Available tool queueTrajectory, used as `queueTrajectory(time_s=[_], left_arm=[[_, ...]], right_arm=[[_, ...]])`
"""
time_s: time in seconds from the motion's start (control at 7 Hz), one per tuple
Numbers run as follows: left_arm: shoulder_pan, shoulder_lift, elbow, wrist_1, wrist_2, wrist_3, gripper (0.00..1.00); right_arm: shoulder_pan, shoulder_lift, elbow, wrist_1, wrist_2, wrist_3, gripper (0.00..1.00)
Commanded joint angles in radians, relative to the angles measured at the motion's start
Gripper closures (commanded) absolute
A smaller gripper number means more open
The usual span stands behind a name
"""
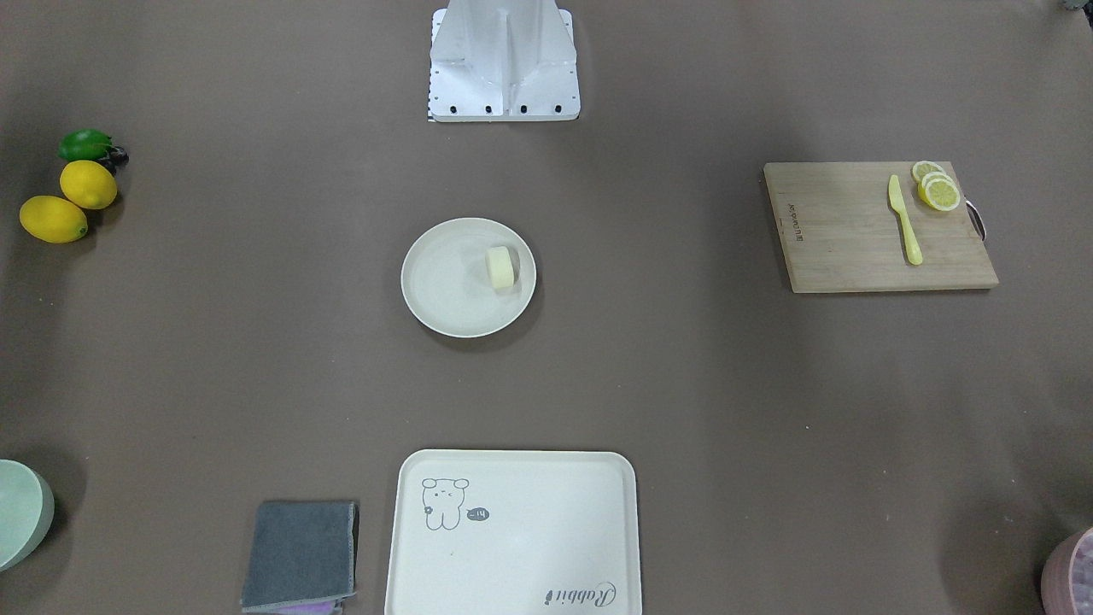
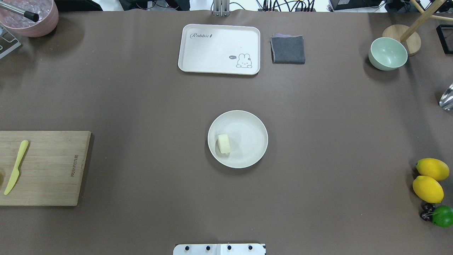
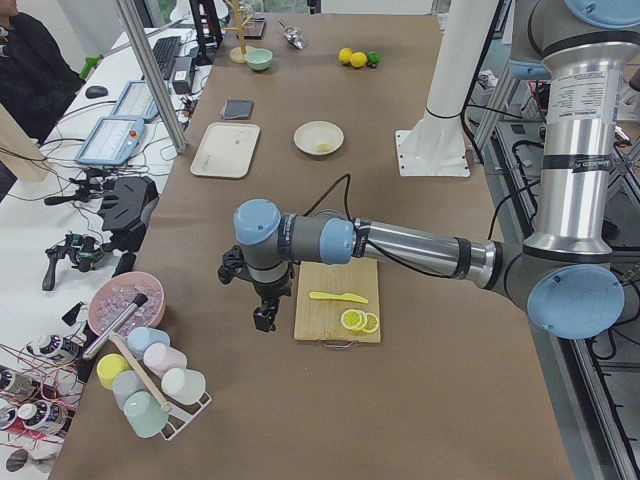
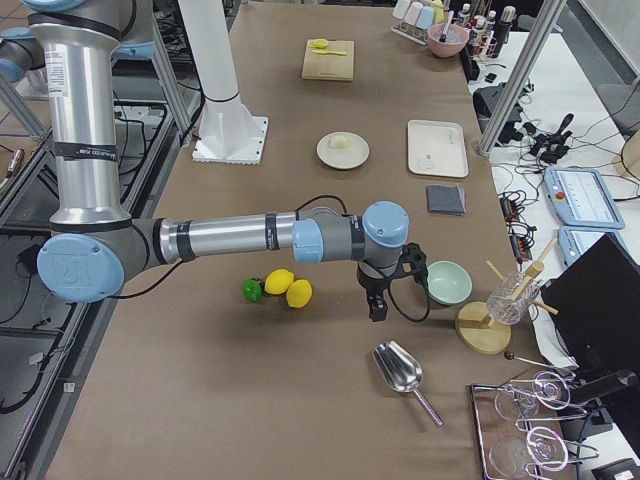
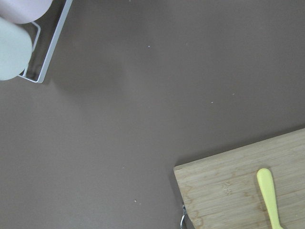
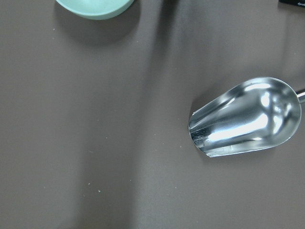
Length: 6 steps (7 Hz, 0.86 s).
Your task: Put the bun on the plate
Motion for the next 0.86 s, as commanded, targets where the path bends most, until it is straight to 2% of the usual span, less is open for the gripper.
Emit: queueTrajectory(time_s=[0.0, 0.43, 0.57, 0.71], left_arm=[[-0.001, -0.008, 0.049, 0.003, -0.001, -0.001, 0.02], [-0.032, -0.010, 0.075, 0.006, -0.002, 0.000, 0.02], [-0.067, -0.007, 0.130, -0.005, -0.045, 0.005, 0.02], [-0.069, -0.002, 0.130, -0.004, -0.100, 0.005, 0.02]], right_arm=[[0.025, -0.015, 0.002, -0.001, 0.001, -0.040, 0.00], [0.020, 0.009, 0.013, -0.045, 0.006, -0.039, 0.00], [0.020, 0.014, 0.017, -0.056, 0.009, -0.039, 0.00], [0.020, 0.013, 0.016, -0.056, 0.005, -0.039, 0.00]])
